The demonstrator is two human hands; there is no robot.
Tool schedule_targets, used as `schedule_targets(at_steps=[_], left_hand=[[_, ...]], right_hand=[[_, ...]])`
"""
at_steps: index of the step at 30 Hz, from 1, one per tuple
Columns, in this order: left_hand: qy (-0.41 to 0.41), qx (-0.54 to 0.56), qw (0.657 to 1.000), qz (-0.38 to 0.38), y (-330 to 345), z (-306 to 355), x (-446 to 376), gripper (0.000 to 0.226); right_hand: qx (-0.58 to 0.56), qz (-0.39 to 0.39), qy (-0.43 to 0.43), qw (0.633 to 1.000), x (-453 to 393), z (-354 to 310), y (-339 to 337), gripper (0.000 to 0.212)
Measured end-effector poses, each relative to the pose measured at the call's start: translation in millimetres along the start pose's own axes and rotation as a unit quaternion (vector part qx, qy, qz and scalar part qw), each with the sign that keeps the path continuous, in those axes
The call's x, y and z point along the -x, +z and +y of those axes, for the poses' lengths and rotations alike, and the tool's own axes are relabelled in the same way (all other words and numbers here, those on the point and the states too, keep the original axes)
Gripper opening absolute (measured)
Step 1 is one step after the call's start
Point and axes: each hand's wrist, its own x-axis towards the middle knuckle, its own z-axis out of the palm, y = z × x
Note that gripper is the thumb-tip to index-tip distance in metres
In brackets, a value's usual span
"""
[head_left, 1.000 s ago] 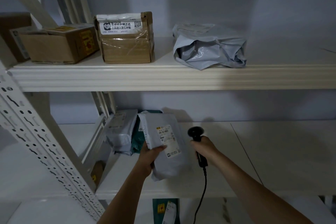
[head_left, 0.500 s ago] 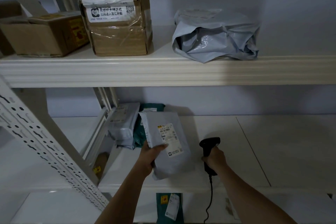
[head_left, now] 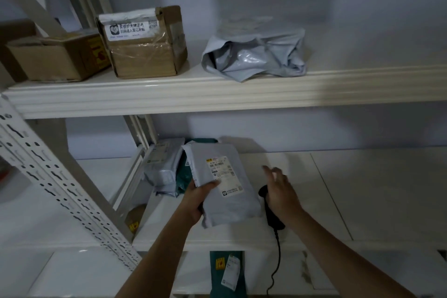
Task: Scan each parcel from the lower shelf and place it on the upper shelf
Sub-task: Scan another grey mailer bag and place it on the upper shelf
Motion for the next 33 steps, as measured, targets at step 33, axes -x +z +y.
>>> schedule_targets(at_steps=[33], left_hand=[[0.354, -0.57, 0.74, -0.042, 117, 96, 255, 0.07]], right_hand=[[0.034, 0.133, -0.09, 0.987, 162, -45, -259, 0.053]])
